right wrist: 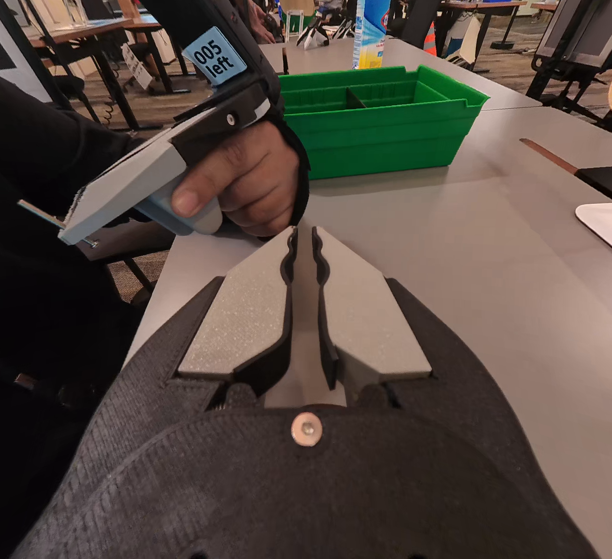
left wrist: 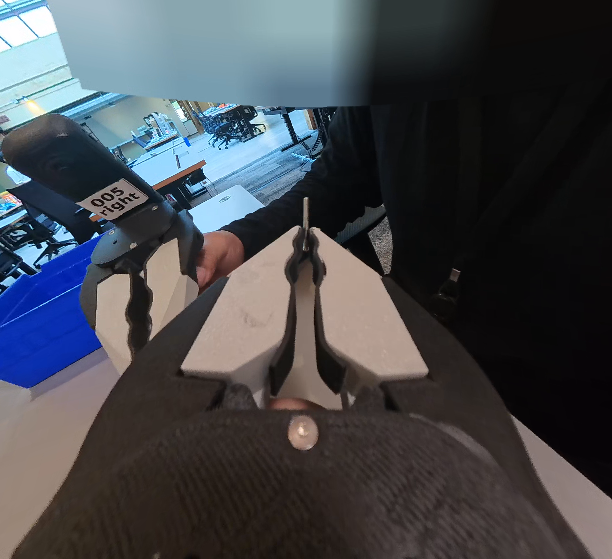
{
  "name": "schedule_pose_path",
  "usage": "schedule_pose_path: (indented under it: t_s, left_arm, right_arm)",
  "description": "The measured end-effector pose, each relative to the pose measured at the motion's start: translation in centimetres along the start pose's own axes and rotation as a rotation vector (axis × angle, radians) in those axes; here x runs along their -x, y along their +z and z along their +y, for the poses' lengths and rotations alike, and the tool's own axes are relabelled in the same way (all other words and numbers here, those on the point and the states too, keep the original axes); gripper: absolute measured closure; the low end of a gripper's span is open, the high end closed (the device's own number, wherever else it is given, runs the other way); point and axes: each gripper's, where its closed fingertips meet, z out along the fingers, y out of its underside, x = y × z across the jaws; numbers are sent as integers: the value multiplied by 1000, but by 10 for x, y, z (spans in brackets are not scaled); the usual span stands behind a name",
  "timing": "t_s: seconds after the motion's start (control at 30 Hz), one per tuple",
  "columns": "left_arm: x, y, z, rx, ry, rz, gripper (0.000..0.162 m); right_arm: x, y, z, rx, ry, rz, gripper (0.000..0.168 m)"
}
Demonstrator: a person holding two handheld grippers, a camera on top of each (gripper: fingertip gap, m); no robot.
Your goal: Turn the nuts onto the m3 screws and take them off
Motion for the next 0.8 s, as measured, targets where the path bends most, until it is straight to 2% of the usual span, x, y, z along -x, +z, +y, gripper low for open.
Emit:
schedule_pose_path:
  t_s: [0.17, 0.27, 0.37, 0.5, 0.63, 0.8]
  left_arm:
    - [19, -12, 0, -9, -19, -95, 161]
    - [52, -28, 7, 24, -34, -278, 162]
    - [93, -53, 23, 72, -152, -498, 162]
    - [124, -79, 45, 111, -277, -692, 162]
    - [139, -97, 51, 84, -362, -815, 162]
    - [148, -110, 52, 12, -445, -882, 162]
  right_arm:
    - [-5, 2, 8, 42, 2, 24, 162]
    - [-11, 4, 20, 105, -6, 53, 160]
    - [-15, 3, 33, 177, 6, 62, 155]
    - [-18, 6, 54, 268, 41, 53, 161]
    - [-26, 11, 75, 372, 16, 104, 161]
    - [-31, 19, 93, 440, 19, 106, 163]
